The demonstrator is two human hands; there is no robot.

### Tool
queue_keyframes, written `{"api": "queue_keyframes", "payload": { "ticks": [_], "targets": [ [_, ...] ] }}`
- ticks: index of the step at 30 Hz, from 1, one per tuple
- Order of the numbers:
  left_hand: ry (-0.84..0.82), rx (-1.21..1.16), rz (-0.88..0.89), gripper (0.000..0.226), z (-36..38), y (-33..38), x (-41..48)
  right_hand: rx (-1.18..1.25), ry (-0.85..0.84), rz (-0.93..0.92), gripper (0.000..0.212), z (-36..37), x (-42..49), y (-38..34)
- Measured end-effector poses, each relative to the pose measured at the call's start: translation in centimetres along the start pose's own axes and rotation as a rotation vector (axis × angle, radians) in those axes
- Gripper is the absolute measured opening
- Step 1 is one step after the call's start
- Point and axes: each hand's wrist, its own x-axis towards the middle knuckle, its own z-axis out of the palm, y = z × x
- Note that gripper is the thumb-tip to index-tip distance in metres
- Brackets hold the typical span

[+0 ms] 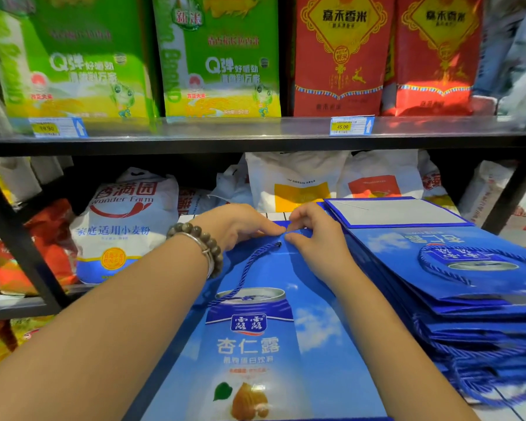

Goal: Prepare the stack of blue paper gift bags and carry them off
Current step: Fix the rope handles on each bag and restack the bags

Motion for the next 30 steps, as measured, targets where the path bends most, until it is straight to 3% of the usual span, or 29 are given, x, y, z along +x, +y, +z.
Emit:
{"api": "queue_keyframes", "payload": {
  "ticks": [3, 9, 11, 16, 21, 25, 27, 30],
  "targets": [
    [-0.084, 0.069, -0.058, 0.023, -0.3, 0.6, 0.0, 0.001, -0.003, -0.044, 0.038, 0.0, -0.1, -0.1],
    [-0.180, 0.187, -0.054, 0.025, -0.9, 1.4, -0.5, 0.018, -0.004, -0.128, 0.040, -0.1, -0.3, -0.4],
    [-0.101, 0.165, 0.000, 0.002, -0.5, 1.4, -0.1, 0.025, -0.006, -0.141, 0.041, -0.1, -0.2, -0.3],
    [0.325, 0.061, 0.160, 0.014, 0.0, 1.3, 1.3, 0.085, -0.026, -0.144, 0.039, 0.3, -0.3, -0.2],
    [0.381, -0.021, 0.242, 0.017, -0.6, 0.8, 0.9, 0.012, -0.070, -0.104, 0.038, 0.4, 0.0, 0.2],
    [0.514, 0.385, 0.396, 0.017, -1.0, -0.1, -0.1, -0.004, -0.082, -0.065, 0.023, 0.7, 0.0, 0.8],
    [0.612, 0.604, 0.475, 0.033, -0.6, -0.5, -1.7, -0.010, -0.076, -0.042, 0.020, 0.8, 0.1, 0.9],
    [0.580, 0.939, 0.463, 0.050, 1.1, -1.5, -4.0, -0.017, -0.046, -0.025, 0.019, 0.9, 0.3, 1.0]
  ]
}}
